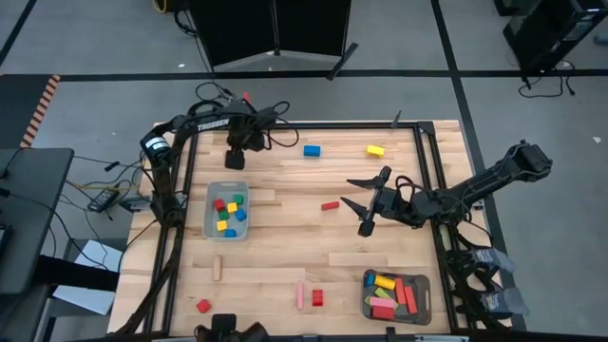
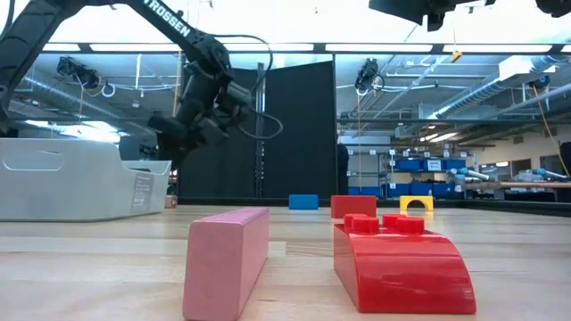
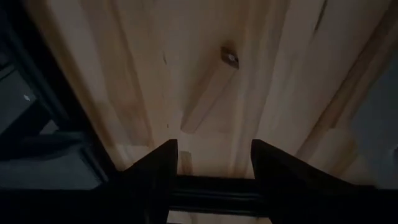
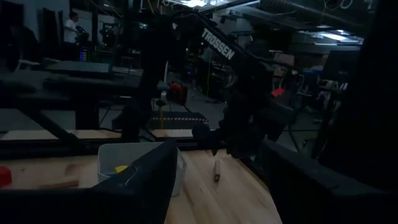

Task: Sort blocks by size
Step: Put the top brown block into the black bin

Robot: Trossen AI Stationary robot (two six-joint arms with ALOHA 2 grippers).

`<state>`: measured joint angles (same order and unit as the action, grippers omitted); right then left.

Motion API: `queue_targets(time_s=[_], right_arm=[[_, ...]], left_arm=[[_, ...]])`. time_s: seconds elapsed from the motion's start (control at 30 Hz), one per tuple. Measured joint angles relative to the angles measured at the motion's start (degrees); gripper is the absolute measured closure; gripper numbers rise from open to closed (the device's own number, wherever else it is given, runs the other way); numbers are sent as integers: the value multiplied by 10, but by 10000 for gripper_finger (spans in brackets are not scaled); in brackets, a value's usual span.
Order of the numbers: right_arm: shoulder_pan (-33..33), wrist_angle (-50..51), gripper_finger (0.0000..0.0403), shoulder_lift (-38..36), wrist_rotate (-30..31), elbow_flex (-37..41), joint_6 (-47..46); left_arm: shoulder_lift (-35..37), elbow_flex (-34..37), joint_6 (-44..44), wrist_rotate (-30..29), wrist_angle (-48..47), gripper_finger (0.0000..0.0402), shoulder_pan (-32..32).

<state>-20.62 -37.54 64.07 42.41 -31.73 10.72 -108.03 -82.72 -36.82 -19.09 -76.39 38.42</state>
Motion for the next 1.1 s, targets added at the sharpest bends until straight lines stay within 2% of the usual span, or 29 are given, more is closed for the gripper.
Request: queue_targets(time_s=[0.37, 0.57, 0.93, 1.03, 1.1], right_arm=[[1, 2, 165, 0, 0, 0, 0], [5, 3, 171, 0, 0, 0, 0], [9, 10, 175, 0, 0, 0, -1], [10, 13, 178, 0, 0, 0, -2], [10, 14, 180, 0, 0, 0, -2]], left_arm=[[0, 68, -80, -6, 100, 188, 16], [0, 100, -97, -3, 122, 188, 29], [0, 166, -113, -6, 234, 188, 42], [3, 174, -115, -7, 247, 197, 46], [3, 177, -118, -5, 251, 218, 47]])
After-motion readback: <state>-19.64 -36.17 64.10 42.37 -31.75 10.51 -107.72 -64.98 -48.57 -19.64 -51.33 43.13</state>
